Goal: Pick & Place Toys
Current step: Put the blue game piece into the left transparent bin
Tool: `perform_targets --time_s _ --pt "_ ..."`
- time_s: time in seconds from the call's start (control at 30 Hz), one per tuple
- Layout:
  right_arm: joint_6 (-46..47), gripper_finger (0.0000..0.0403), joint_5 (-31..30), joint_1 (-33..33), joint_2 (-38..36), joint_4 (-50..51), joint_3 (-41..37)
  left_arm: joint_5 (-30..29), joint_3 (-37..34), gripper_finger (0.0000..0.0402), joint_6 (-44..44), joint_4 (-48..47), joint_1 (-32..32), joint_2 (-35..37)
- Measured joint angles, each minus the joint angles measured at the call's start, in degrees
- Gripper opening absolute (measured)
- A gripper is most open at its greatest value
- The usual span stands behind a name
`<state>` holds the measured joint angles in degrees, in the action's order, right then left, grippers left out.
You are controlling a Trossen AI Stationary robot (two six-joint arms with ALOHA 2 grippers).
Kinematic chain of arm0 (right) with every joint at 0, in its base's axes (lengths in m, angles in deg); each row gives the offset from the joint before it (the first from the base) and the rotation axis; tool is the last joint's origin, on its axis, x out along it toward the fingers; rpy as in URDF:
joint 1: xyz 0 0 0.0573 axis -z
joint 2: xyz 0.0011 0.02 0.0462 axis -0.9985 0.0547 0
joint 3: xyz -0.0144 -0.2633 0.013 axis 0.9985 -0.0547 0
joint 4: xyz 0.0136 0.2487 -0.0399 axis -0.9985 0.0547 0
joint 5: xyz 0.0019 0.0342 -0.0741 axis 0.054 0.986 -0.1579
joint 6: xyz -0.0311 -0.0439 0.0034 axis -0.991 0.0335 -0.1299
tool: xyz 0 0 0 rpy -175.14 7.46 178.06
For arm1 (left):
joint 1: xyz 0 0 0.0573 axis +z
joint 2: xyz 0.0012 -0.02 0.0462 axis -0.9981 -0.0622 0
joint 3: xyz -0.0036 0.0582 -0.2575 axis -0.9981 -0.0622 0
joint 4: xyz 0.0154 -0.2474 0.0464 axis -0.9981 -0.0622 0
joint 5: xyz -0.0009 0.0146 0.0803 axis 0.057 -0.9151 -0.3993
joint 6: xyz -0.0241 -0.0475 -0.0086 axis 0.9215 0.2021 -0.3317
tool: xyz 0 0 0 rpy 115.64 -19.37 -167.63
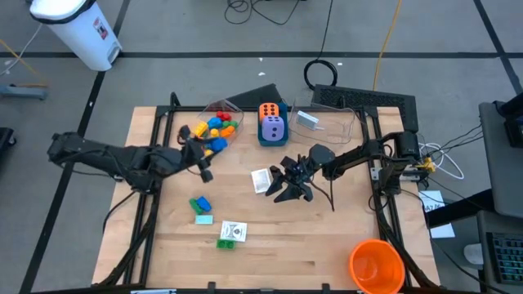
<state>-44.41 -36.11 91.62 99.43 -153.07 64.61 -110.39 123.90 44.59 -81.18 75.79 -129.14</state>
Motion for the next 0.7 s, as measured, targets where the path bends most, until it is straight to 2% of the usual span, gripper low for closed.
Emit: perform_targets --time_s 0.23,0.4,0.5,0.7 --pt "-0.4 0.0193 -0.1 0.0 0.0 0.4 0.0 0.2 -14.4 0.0145 0.1 14.7 6.5 8.1" --pt "-1.5 0.0194 -0.2 0.0 0.0 0.7 0.0 6.3 -22.3 0.0145 0.8 24.8 13.6 9.6" --pt "-3.0 0.0194 -0.4 0.0 0.0 2.5 0.0 9.7 -25.1 0.0151 2.2 28.6 18.5 9.3" --pt "-6.3 0.019 -5.7 -0.6 0.0 7.1 0.0 14.8 -26.3 0.0145 3.7 30.5 28.1 7.5"
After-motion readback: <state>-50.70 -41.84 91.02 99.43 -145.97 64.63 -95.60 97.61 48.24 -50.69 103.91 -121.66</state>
